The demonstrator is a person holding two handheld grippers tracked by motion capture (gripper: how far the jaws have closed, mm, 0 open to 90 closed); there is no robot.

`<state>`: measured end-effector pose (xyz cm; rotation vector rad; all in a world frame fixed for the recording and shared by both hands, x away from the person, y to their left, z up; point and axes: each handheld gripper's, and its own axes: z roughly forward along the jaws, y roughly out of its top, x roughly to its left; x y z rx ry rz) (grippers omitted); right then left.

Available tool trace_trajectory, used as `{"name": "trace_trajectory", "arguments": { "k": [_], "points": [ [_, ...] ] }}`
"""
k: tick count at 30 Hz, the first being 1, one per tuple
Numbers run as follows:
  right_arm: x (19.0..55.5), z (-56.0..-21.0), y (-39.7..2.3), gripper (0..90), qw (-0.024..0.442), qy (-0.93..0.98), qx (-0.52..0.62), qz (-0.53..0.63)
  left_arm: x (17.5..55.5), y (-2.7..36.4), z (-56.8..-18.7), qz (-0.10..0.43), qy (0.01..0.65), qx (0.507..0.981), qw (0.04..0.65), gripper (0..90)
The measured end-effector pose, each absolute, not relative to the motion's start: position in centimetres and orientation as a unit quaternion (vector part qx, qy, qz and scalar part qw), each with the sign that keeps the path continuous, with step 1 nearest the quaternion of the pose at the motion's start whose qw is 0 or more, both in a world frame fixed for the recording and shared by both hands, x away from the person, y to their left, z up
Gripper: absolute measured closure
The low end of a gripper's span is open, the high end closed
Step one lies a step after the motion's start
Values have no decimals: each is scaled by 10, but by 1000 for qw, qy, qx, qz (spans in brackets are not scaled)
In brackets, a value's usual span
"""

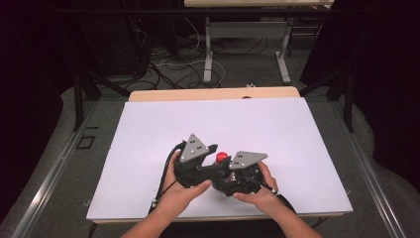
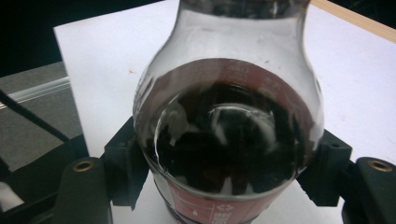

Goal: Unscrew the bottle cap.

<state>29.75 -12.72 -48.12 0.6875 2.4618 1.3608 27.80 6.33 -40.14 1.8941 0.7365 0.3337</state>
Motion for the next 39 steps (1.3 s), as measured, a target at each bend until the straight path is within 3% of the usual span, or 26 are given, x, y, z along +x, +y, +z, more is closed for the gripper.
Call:
{"name": "trace_trajectory", "arguments": {
  "k": [5,11,15,18,19,23,31,34,39],
  "points": [
    [298,-481,-129,290,115,843,221,477,279,83,-393,115,270,787,543,384],
    [293,-475,-131,290,73,854,155,491,284,94,-389,57,169,828,531,385],
    [290,-473,-129,290,57,860,127,491,282,91,-391,31,147,833,532,403],
    [288,-474,-127,290,48,862,111,493,281,89,-393,16,132,834,535,468],
    [288,-475,-126,290,38,862,104,495,282,90,-393,11,126,836,534,541],
    [287,-476,-126,290,34,862,100,495,284,92,-395,6,130,835,534,609],
    [289,-477,-125,291,61,861,136,487,279,86,-398,67,183,826,529,615],
    [290,-477,-123,291,104,854,182,476,272,72,-399,121,243,809,521,615],
    [288,-481,-119,291,157,843,238,456,267,57,-405,168,294,794,505,615]
  ]
}}
